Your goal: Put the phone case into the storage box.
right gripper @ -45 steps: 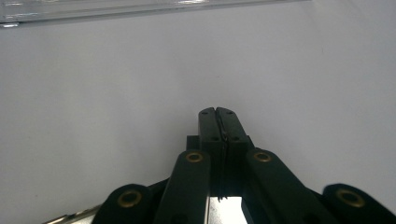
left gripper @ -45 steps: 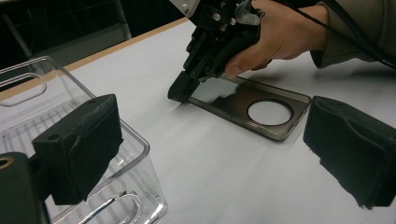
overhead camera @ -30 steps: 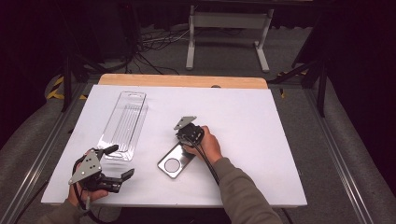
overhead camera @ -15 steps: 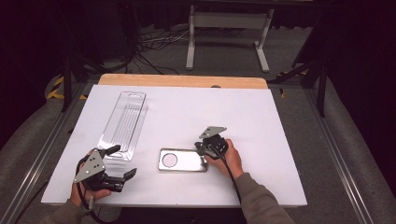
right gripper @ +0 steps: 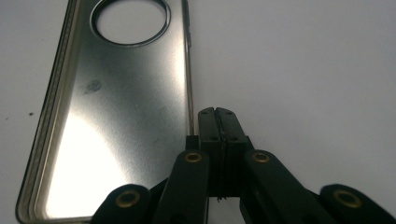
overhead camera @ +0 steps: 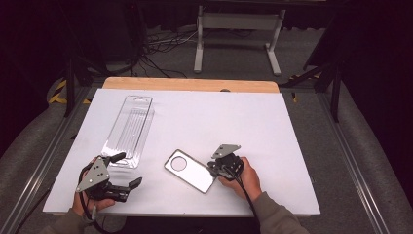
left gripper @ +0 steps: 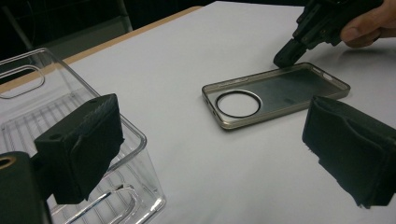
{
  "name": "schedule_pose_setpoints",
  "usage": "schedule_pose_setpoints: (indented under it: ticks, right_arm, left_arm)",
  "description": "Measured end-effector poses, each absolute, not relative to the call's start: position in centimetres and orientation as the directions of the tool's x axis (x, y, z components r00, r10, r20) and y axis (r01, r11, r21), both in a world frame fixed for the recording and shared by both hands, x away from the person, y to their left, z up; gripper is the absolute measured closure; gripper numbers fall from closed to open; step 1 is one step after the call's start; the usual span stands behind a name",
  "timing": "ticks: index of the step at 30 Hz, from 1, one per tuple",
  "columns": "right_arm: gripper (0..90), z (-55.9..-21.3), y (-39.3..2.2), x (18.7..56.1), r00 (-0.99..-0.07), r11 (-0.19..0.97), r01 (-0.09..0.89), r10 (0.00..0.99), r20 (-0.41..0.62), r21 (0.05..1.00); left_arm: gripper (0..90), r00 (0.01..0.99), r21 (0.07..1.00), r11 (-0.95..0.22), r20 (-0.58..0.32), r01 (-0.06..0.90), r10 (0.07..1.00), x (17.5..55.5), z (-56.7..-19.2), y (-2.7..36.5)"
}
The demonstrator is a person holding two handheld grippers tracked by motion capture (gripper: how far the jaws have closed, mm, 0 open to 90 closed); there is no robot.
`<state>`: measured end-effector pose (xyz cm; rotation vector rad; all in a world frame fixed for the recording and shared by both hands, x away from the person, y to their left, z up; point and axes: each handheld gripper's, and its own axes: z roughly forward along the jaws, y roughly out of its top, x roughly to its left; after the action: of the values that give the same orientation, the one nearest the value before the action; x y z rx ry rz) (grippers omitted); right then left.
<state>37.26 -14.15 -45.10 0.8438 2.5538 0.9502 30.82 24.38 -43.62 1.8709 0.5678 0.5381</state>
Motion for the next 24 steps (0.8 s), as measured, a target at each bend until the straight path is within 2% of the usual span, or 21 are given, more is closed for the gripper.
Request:
schedule_pose_setpoints:
  ticks: [13, 24]
  right_arm:
    - [90.0, -45.0, -14.2, 34.3, -0.833, 0.644, 0.397, 0.553, -0.039, 0.654]
    - [90.0, -44.9, -12.4, 32.8, -0.897, 0.694, 0.34, 0.441, -0.002, 0.634]
  left_arm:
    - [6.0, 0.788, 0.933, -0.334, 0.1, 0.138, 0.607, 30.9, -43.7, 24.3]
    - [6.3, 0.796, 0.924, -0.355, 0.107, 0.141, 0.596, 31.0, -43.8, 24.2]
